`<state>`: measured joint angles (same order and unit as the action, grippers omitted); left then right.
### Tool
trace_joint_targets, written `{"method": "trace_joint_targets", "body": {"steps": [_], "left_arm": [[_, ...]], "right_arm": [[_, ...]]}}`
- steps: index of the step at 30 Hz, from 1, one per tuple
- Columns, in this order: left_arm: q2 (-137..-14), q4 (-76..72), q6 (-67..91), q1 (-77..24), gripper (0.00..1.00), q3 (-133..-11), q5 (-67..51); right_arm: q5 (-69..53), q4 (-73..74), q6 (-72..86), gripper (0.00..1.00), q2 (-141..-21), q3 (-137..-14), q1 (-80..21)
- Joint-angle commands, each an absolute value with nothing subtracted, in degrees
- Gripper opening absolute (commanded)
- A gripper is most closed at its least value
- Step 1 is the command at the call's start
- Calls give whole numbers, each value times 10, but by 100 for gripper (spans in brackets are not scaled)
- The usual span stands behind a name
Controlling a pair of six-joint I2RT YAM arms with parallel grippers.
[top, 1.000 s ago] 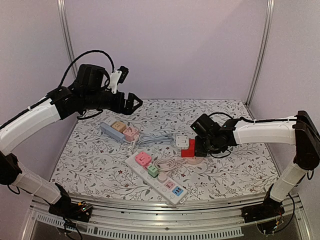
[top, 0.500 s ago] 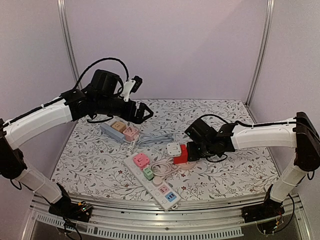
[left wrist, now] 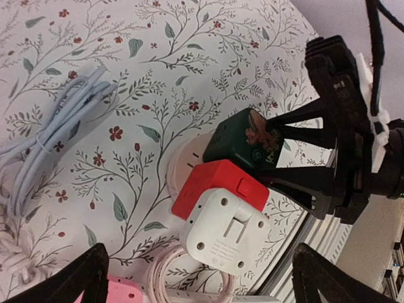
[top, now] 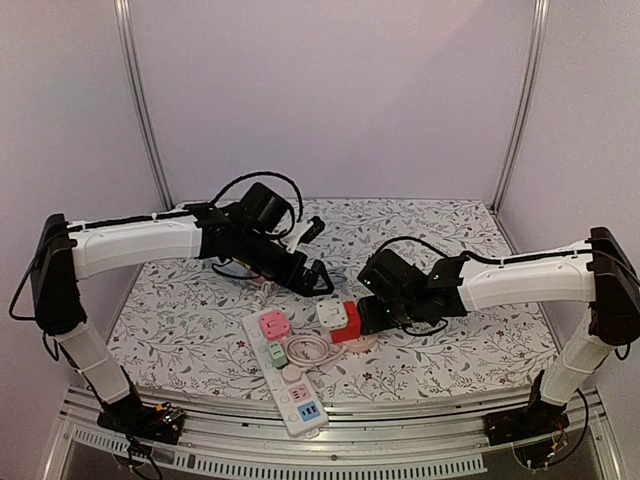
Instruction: Pull the plug off the socket
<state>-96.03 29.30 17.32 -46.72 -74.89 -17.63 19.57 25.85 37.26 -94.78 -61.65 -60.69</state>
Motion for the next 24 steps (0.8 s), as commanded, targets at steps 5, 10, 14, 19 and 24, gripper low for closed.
{"method": "trace_joint_targets", "body": {"steps": [5, 10, 14, 19, 24], "left_arm": [[-1035, 299, 219, -469, 99, -749, -271], [-1055, 290, 233, -469, 94, -751, -302], [-1061, 286, 239, -469, 87, -749, -309], [-1068, 280, 247, -469, 78, -749, -319], [-1077, 279, 254, -469, 70, -747, -326]], "right_arm": [[206, 257, 382, 37, -954, -630, -624], [207, 258, 385, 37, -954, -632, -627], [206, 258, 386, 37, -956, -635, -628], [206, 259, 386, 37, -963, -642, -630], [206, 262, 387, 37, -965, -647, -630]]}}
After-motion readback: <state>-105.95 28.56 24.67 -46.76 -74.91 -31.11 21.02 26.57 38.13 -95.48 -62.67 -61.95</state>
